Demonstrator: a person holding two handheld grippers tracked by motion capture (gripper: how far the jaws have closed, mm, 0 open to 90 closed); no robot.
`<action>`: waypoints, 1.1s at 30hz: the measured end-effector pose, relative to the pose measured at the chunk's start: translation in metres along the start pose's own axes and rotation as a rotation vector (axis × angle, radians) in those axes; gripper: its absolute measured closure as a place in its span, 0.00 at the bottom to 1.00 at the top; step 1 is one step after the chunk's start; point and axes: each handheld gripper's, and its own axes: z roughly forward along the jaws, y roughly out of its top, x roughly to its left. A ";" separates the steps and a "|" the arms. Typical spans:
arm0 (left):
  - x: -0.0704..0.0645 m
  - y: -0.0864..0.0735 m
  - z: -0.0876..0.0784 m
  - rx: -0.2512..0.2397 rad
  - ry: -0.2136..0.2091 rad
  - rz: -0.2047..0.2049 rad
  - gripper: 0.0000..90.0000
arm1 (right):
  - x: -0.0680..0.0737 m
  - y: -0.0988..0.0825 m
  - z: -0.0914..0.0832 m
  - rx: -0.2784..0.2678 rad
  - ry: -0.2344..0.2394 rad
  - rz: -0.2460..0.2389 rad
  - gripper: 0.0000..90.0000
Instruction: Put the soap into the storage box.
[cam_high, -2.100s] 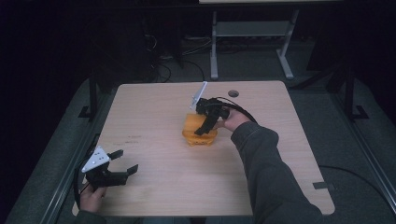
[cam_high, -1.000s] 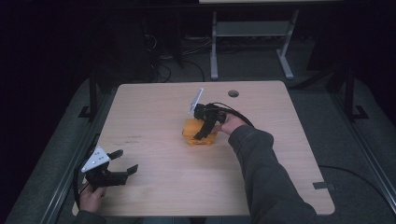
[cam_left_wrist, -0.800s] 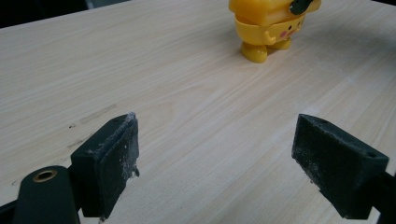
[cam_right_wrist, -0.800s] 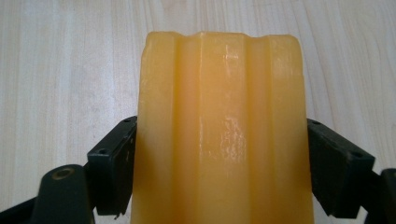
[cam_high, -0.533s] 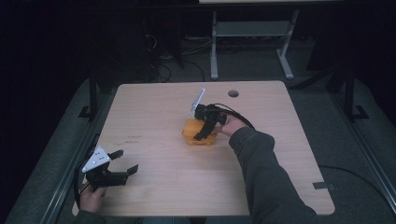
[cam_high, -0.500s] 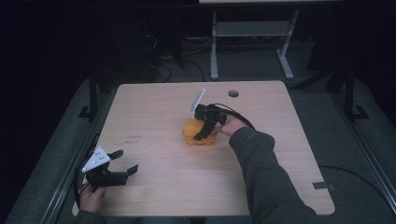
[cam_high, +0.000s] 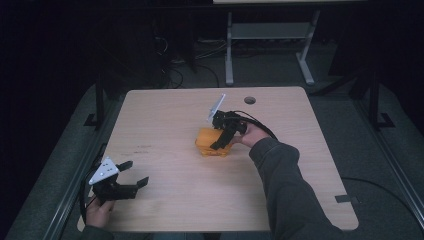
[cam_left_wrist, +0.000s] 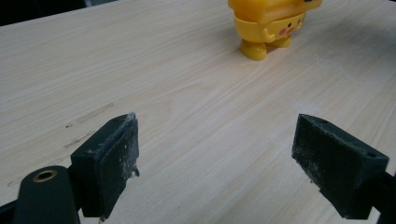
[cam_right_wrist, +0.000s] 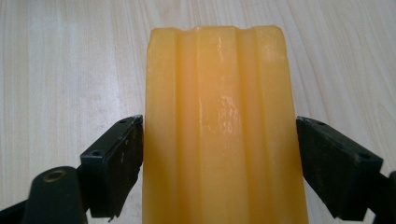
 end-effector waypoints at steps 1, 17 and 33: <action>0.000 0.000 0.000 0.000 0.000 0.000 0.16 | 0.000 0.000 0.000 0.000 0.000 0.000 0.19; 0.000 0.000 0.000 0.000 0.000 0.000 0.16 | 0.001 -0.010 -0.018 -0.053 -0.015 0.031 0.19; -0.001 0.000 0.000 -0.003 0.001 -0.004 0.16 | 0.004 -0.015 -0.032 -0.065 -0.040 0.037 0.19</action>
